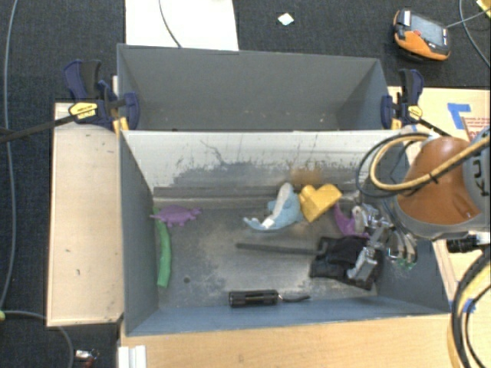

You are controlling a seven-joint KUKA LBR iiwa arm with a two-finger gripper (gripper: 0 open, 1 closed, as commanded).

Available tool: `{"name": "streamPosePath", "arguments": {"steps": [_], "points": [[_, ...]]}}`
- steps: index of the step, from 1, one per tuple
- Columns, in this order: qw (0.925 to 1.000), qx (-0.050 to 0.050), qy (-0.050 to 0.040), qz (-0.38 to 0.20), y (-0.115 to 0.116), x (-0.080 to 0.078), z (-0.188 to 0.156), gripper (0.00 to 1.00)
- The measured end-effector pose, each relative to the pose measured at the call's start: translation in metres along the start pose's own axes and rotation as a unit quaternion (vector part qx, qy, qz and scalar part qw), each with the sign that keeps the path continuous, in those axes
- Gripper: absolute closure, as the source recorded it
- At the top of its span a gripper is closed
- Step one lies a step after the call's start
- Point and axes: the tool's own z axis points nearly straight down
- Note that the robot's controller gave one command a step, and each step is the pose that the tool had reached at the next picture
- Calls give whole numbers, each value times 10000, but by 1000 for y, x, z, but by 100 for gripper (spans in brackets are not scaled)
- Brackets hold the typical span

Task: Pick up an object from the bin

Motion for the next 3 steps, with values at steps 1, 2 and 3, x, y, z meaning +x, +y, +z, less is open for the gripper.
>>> {"name": "streamPosePath", "arguments": {"steps": [1, 2, 3], "points": [[9969, -6, 76, 777, 0, 1, 3, 100], [9970, -6, 76, 773, 0, 1, 3, 100], [9970, -2, 108, 761, 0, 3, -16, 100]]}}
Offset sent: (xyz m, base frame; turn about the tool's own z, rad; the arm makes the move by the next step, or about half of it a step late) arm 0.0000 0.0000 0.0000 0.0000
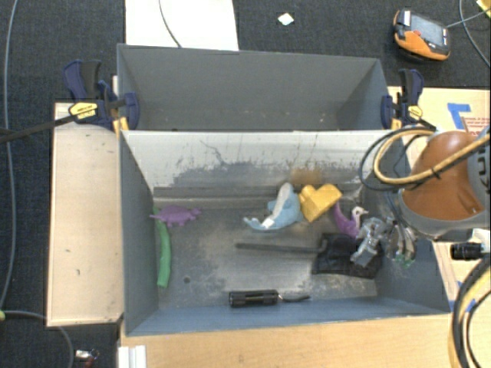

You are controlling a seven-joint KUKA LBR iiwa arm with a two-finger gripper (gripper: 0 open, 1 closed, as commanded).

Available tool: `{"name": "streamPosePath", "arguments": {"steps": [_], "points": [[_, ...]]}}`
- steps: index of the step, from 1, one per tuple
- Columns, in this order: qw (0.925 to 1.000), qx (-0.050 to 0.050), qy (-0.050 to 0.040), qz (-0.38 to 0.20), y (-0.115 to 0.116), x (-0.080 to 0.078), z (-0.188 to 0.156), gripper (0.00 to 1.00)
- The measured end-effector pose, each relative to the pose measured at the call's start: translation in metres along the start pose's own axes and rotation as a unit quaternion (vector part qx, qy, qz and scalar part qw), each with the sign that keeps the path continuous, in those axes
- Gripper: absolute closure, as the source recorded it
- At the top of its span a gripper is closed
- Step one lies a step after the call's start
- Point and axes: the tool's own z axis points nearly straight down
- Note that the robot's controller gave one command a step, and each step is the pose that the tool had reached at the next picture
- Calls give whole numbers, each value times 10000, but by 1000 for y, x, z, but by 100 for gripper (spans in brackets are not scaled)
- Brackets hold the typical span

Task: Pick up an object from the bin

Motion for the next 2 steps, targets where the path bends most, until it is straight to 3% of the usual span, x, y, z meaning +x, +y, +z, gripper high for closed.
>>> {"name": "streamPosePath", "arguments": {"steps": [2], "points": [[10000, -1, -24, -28, 0, -2, -60, 100]]}}
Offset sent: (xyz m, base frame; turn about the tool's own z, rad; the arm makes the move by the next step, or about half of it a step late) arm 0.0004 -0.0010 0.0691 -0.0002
